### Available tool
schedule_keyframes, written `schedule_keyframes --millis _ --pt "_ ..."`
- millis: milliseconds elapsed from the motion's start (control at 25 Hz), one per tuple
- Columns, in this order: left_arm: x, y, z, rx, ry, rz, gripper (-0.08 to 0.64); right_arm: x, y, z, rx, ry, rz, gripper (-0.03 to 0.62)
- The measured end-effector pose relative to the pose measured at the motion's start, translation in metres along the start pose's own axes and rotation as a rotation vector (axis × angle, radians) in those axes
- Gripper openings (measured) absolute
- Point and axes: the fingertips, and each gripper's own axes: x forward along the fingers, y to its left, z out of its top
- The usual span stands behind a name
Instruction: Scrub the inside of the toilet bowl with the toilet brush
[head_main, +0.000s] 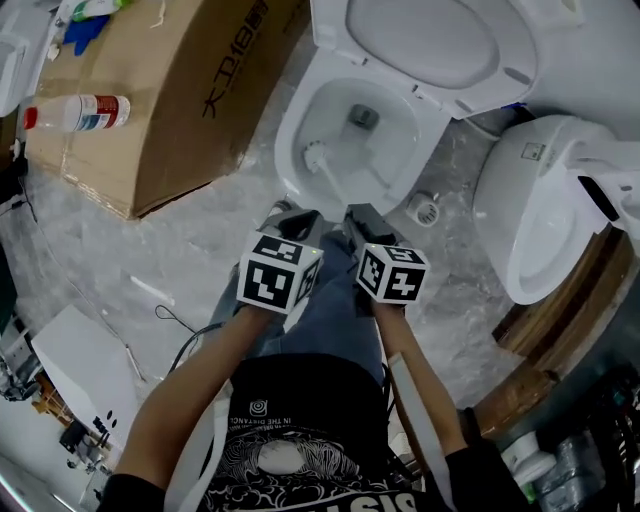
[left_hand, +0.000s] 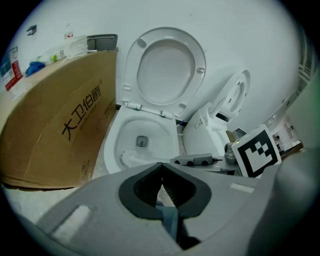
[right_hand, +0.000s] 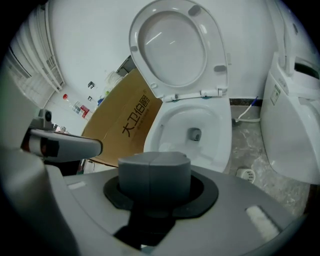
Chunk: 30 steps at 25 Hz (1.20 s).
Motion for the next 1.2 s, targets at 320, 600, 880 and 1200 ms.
schedule_keyframes --millis 320,600,880,1200 --pt "0.009 0.002 -0.005 -0.052 -0.021 0.012 -0.006 0.027 -0.014 0.038 -0.04 -0.021 0.018 0.15" --pt "0.0 0.005 -0.025 -0.093 -0.023 0.038 -0.005 0.035 -0.036 0.082 -0.114 -0.066 -0.007 0.15" --pt "-0.008 0.002 -0.033 -0.088 -0.03 0.035 -0.003 0.029 -0.055 0.106 -0.077 -0.131 -0.06 0.15" --pt "-0.015 0.003 -0.032 -0.064 -0.043 0.054 -0.003 0.002 -0.09 0.102 -0.016 -0.163 -0.168 0.15"
